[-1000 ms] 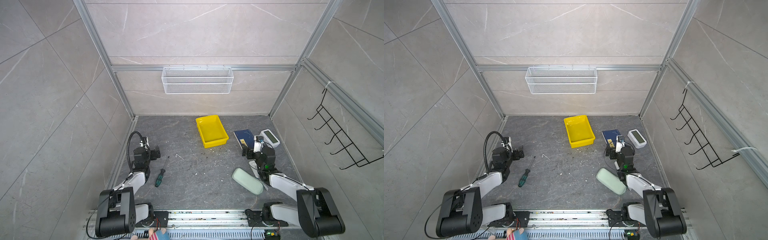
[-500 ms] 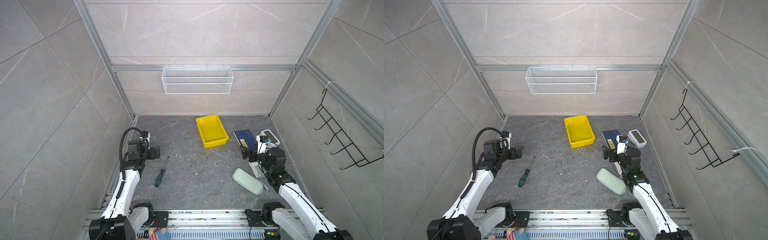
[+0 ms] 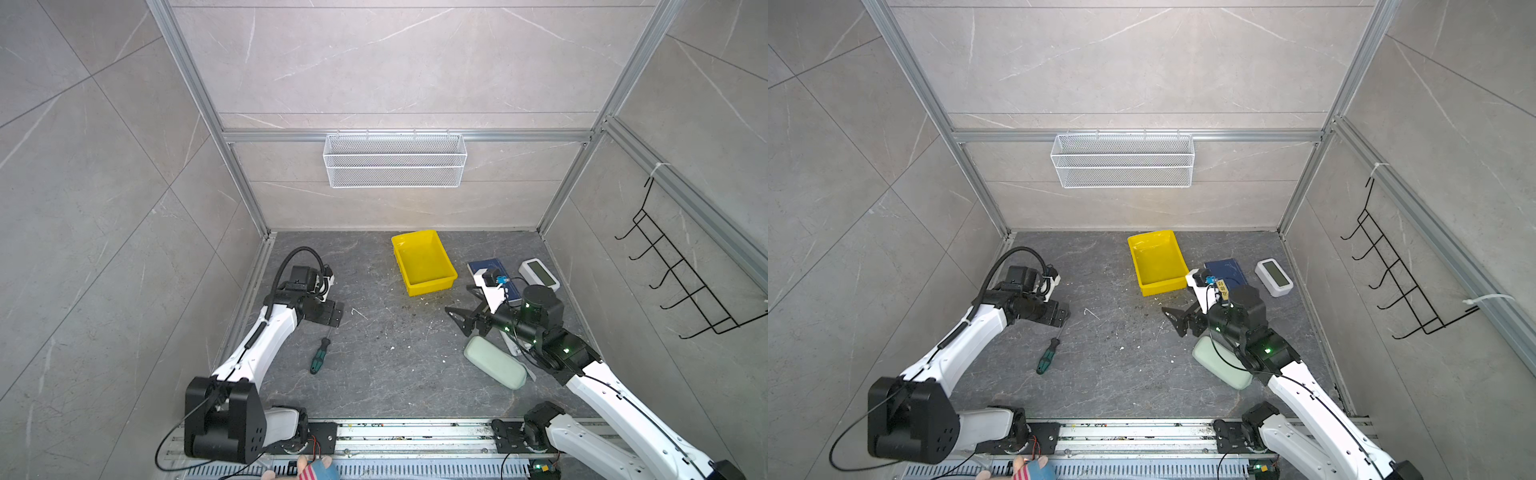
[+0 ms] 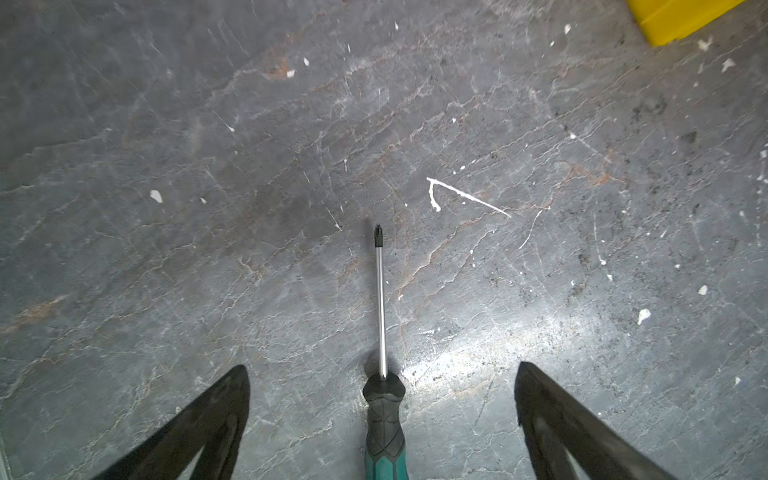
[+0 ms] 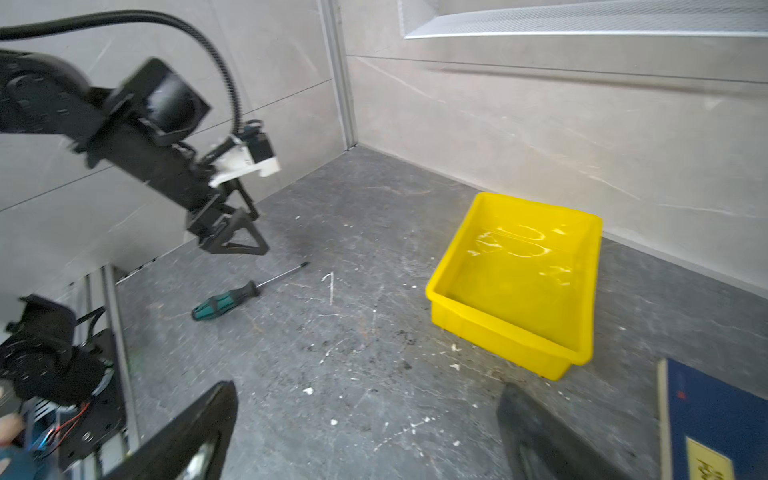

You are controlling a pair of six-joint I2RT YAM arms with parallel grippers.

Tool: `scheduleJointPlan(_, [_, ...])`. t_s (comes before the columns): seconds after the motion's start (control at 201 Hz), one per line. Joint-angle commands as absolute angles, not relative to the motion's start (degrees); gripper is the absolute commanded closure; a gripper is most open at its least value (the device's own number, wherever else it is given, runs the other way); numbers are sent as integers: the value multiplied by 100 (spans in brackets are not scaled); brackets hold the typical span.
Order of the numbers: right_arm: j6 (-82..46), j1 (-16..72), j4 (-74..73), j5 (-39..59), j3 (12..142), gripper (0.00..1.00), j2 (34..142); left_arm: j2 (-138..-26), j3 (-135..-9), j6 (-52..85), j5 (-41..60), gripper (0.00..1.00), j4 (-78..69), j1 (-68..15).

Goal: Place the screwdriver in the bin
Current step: 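Close the left gripper on the green-handled screwdriver while the right arm reaches over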

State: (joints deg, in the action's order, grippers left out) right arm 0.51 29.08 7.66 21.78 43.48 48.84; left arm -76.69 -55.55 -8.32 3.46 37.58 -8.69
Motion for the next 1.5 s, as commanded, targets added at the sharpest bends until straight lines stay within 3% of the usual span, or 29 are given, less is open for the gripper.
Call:
scheduleJointPlan(0.0, [379,3460,1089,1904,4605,1,5093,-8152,-5893,-649,91,0,4239,-928])
scheduleJointPlan(0.134, [739,4367,1212,1410,4874,1,5502,-8749,-6092,-469,-87,2,4308,-950])
scheduleJointPlan(0.344, [1041,5646,1240,768,5304,1,6423,-9271,-6227,-329,-71,18,4306,-1009])
scheduleJointPlan(0.488, [960,6072,975,543,5362,1,6876,-9563,-6267,-286,-110,28,4322,-1085])
scheduleJointPlan(0.757, [983,6381,813,361,5480,1,7172,-9877,-6184,-207,-215,40,4269,-1160])
scheduleJointPlan(1.16, [932,6390,422,-242,5331,1,6970,-10262,-6150,-158,-270,78,4174,-1189])
scheduleJointPlan(1.499, [785,6390,361,-454,5262,1,6943,-10352,-6179,-110,-367,100,4265,-1195])
